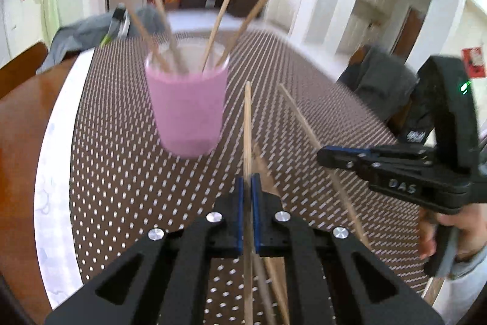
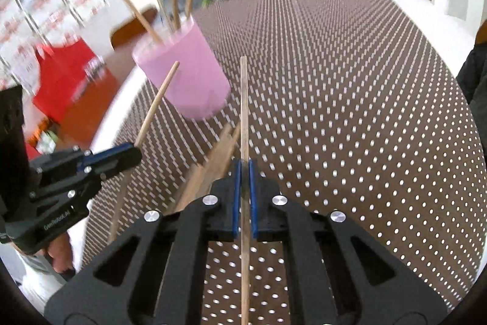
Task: Organize utensils
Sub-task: 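Close the left gripper on a chopstick while the right gripper grasps another and lifts, then raise both chopsticks over the pink cup and open both grippers to drop them in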
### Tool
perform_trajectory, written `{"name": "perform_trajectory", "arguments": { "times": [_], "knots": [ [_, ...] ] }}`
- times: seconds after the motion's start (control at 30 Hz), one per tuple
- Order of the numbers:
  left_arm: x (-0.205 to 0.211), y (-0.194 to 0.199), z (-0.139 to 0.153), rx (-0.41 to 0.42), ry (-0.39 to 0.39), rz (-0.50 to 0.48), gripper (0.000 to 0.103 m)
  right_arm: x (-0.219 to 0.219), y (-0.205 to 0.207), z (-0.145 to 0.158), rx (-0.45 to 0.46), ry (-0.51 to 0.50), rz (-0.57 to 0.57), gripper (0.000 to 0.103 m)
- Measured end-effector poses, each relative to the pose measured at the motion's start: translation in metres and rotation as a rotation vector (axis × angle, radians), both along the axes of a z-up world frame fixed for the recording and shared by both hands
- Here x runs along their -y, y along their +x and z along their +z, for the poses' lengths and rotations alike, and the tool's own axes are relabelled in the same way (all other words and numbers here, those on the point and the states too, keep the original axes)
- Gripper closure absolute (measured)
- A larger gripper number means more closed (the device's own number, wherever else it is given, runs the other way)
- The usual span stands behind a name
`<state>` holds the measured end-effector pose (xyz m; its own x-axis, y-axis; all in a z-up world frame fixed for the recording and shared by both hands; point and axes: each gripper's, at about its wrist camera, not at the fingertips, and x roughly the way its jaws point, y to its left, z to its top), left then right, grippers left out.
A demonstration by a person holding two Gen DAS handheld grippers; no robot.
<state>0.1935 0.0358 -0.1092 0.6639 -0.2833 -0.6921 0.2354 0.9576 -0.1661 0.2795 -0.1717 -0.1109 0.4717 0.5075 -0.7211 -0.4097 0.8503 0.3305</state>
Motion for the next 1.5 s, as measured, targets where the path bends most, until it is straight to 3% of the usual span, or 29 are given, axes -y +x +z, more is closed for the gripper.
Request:
{"name": "perform_trajectory", "arguments": {
  "times": [0.27,0.43,0.6,0.97,1.07,1.33,1.5],
  "knots": [
    [-0.008,-0.016,0.062,0.332,-0.145,0.022,0.097,0.015,-0.025,0.068,0.247,0.161,0.008,0.097],
    [-0.019,-0.017,0.088,0.535,-0.184,0.118,0.097,-0.004,-0.024,0.104,0.388,0.210,0.025,0.097],
    [-0.034,-0.007,0.099,0.657,-0.227,0.215,0.097,-0.022,-0.020,0.119,0.518,0.226,0.008,0.097],
    [-0.043,0.013,0.109,0.860,-0.205,0.365,0.097,-0.076,-0.003,0.145,0.690,0.251,-0.022,0.097],
    [-0.041,0.016,0.112,0.896,-0.200,0.398,0.097,-0.083,0.000,0.152,0.735,0.258,-0.038,0.097],
    [-0.046,0.038,0.098,0.859,-0.177,0.425,0.097,-0.091,0.013,0.143,0.797,0.256,-0.076,0.097],
    [-0.046,0.044,0.086,0.817,-0.154,0.414,0.097,-0.099,0.025,0.128,0.766,0.238,-0.079,0.097]
  ]
}}
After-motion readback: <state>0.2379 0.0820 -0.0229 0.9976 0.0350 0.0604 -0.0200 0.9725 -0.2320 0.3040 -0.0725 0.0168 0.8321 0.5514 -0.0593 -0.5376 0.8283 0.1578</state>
